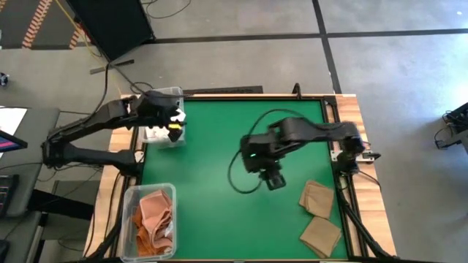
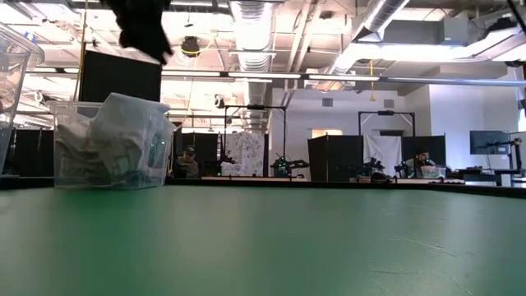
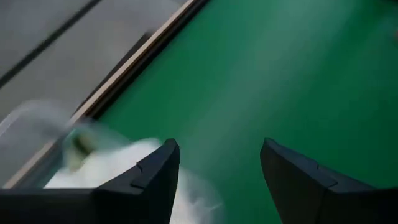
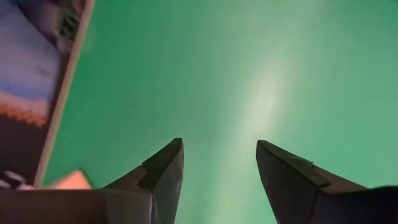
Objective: Sort towels by color in basket
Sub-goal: Put the top brown towel into the top transparent bin
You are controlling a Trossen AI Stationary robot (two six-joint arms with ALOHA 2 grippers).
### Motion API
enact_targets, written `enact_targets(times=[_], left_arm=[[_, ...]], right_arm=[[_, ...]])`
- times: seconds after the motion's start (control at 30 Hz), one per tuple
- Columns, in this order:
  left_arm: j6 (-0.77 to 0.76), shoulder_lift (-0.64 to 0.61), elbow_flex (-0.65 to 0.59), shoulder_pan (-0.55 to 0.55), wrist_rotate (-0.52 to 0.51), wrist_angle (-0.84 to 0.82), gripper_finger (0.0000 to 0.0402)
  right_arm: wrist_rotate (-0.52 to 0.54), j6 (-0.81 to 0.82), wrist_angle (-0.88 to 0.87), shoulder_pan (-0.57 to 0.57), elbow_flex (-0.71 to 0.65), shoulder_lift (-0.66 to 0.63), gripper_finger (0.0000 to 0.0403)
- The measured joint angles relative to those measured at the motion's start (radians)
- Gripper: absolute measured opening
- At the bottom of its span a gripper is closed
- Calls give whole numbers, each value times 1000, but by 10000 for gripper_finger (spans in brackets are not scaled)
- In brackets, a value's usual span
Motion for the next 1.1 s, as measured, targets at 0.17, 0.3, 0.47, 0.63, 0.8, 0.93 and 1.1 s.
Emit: enact_targets(times=[0.17, 0.3, 0.47, 0.63, 0.8, 0.93, 1.1], left_arm=[[17, -11, 0, -163, 0, 107, 213], [35, -7, -10, -285, 0, 173, 214], [61, -7, -46, -427, 0, 257, 215], [69, -8, -95, -555, 0, 358, 215], [96, 12, -132, -666, 0, 426, 215], [117, 54, -158, -745, 0, 485, 215], [149, 139, -169, -818, 0, 534, 215]], right_arm=[[0, 125, -1, 51, 1, -130, 226], [34, 225, -2, 107, 1, -209, 226], [138, 325, -2, 198, 1, -271, 226], [211, 419, -2, 291, 1, -282, 226], [240, 496, 2, 365, -9, -254, 226], [240, 571, -1, 400, -112, -248, 226], [239, 686, -1, 439, -299, -250, 226]])
